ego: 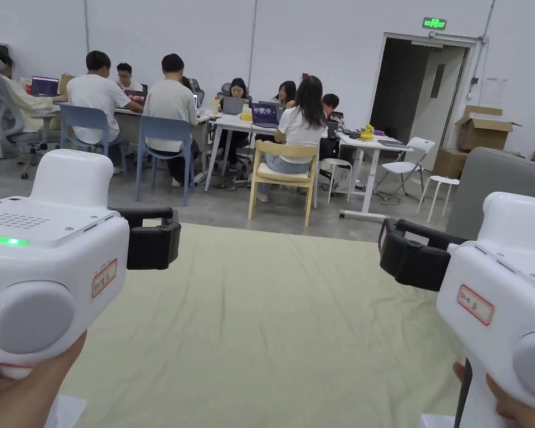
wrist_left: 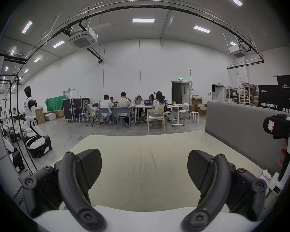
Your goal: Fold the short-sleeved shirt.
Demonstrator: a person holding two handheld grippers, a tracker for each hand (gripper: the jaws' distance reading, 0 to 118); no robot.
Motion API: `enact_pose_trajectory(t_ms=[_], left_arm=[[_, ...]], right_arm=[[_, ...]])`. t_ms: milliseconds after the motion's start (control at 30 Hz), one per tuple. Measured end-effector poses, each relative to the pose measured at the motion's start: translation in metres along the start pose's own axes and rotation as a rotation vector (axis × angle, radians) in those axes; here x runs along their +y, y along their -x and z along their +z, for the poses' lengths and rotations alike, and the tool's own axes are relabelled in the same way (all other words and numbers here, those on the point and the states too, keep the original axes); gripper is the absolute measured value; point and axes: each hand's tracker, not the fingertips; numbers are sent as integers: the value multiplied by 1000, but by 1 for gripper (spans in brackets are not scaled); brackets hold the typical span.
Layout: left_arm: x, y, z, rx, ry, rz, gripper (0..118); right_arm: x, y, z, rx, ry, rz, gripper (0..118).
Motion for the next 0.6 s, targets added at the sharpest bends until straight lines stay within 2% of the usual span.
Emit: enact_pose_trajectory(t_ms=[33,267,600], left_arm=[[0,0,0,3,1,-2,110],[-1,3,2,10,-4,17,110],[-2,2,6,15,-4,11,110]], right_arm=[[0,3,1,-10,-2,20,118],[0,0,3,43,7,-9,118],[0,2,4,32,12,14,118]])
